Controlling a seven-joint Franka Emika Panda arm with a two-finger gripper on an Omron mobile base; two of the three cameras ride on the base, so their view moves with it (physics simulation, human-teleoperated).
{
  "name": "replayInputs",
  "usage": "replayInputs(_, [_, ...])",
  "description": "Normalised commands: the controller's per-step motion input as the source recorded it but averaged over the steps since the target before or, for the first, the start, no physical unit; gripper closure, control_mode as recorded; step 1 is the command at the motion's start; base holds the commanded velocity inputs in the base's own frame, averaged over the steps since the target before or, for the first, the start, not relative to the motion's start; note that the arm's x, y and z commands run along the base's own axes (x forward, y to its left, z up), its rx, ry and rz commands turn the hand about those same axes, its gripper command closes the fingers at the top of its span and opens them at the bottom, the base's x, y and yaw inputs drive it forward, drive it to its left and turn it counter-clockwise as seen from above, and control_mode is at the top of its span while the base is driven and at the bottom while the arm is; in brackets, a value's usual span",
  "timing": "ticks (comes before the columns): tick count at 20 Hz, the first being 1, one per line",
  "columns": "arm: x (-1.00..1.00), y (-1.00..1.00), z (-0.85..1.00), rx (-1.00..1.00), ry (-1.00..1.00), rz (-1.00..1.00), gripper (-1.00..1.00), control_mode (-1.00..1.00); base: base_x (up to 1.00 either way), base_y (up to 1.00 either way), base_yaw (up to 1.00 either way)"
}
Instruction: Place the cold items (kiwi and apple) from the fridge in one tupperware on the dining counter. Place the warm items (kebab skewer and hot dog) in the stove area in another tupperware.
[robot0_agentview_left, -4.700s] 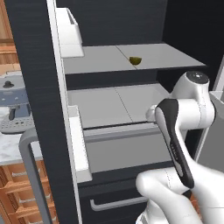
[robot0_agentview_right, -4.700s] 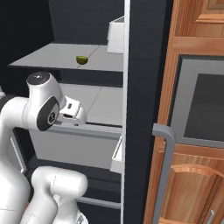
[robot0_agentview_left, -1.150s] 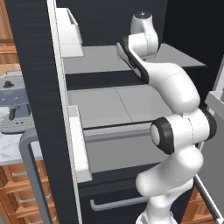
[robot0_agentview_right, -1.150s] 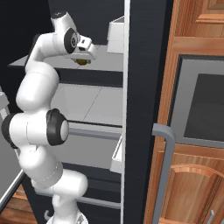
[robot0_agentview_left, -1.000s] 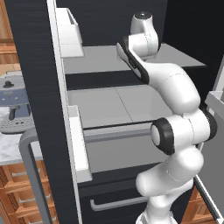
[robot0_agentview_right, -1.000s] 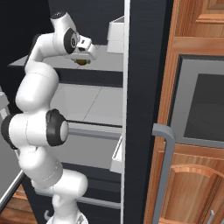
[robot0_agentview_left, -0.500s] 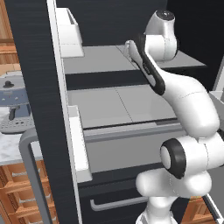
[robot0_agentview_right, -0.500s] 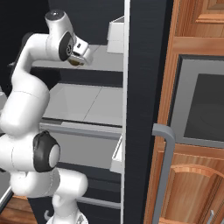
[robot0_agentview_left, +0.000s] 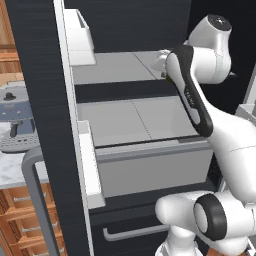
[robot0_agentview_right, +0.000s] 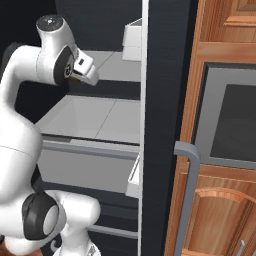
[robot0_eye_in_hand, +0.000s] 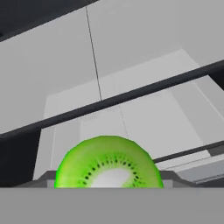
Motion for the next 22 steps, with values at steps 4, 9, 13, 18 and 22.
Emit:
replayInputs(4, [-0.87,0.0,0.07,0.0,0.0,0.0,1.0,-1.0,0.0,0.0,0.0])
replayInputs(9, [-0.88,0.0,0.0,-0.01,0.0,0.0,1.0,-1.0,0.0,0.0,0.0])
replayInputs(13, [-0.76,0.0,-0.04,0.0,0.0,0.0,1.0,-1.0,0.0,0.0,0.0])
replayInputs(18, [-0.67,0.0,-0.08,0.0,-0.1,-0.01,1.0,-1.0,0.0,0.0,0.0])
replayInputs(22, [-0.48,0.0,-0.02,0.0,-0.04,0.0,1.0,1.0,-0.14,0.0,0.0])
